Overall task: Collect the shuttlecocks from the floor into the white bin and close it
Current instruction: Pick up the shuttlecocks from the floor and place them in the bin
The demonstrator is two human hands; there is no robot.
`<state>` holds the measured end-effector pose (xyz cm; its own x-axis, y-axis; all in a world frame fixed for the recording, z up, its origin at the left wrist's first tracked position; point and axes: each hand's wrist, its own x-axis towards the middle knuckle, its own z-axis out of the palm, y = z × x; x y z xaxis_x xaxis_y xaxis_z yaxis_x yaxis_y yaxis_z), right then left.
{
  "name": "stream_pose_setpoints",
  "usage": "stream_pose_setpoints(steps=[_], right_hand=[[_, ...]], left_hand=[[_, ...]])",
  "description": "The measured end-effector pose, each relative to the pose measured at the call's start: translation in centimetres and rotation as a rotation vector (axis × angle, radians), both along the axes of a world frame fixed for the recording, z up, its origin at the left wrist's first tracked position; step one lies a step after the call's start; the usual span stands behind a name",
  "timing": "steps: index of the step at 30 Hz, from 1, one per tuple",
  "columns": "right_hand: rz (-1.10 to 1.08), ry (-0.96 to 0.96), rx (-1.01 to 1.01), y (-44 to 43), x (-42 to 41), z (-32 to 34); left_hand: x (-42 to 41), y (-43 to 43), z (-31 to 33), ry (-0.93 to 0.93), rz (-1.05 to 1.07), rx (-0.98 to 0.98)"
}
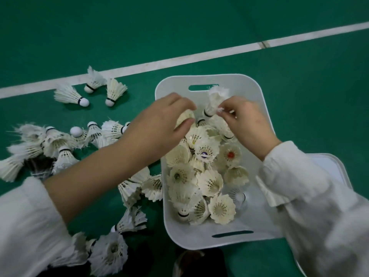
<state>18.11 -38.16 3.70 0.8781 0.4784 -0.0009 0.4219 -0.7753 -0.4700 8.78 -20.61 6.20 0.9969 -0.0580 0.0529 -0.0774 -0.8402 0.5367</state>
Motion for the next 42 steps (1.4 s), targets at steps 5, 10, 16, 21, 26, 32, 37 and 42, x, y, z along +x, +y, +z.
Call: stream_pose_setpoints(steps=[5, 10, 16, 21, 26, 32, 37, 42], right_hand=[[-0.01, 0.044, -0.212, 2.1, 1.2, -4.6], [-0.009, 0.022, -0.464, 3.5, 1.8, -8.1], [0.103, 0.03, -0.537, 4.5, 1.5, -6.9], [0.199, 0.002, -0.54, 4.9, 0.3, -1.3], [0.391, -0.107, -0.61, 8.1, -3.8, 5.6], [0.606, -0.204, -0.601, 15.1, -9.2, 6.8], [0.715, -0.107, -0.62, 20.8, -12.1, 0.6], [0.599, 0.02, -0.665, 25.1, -12.6, -5.9]], left_hand=[[-1.0, 2.9, -0.4, 0.106, -0.009, 0.21], [-1.2, 3.9, -0.4, 0.11, -0.018, 0.172], [-1.8, 6.8, -0.3, 0.179, -0.076, 0.27], [-2.6, 9.1, -0.6, 0.305, -0.099, 0.333], [-5.0, 12.2, 0.2, 0.393, -0.103, 0.363], [-11.3, 18.4, -1.4, 0.401, 0.1, 0.239], [-17.3, 22.3, -6.7, 0.475, 0.29, 0.147], [-21.0, 23.3, -10.5, 0.519, 0.485, 0.053]])
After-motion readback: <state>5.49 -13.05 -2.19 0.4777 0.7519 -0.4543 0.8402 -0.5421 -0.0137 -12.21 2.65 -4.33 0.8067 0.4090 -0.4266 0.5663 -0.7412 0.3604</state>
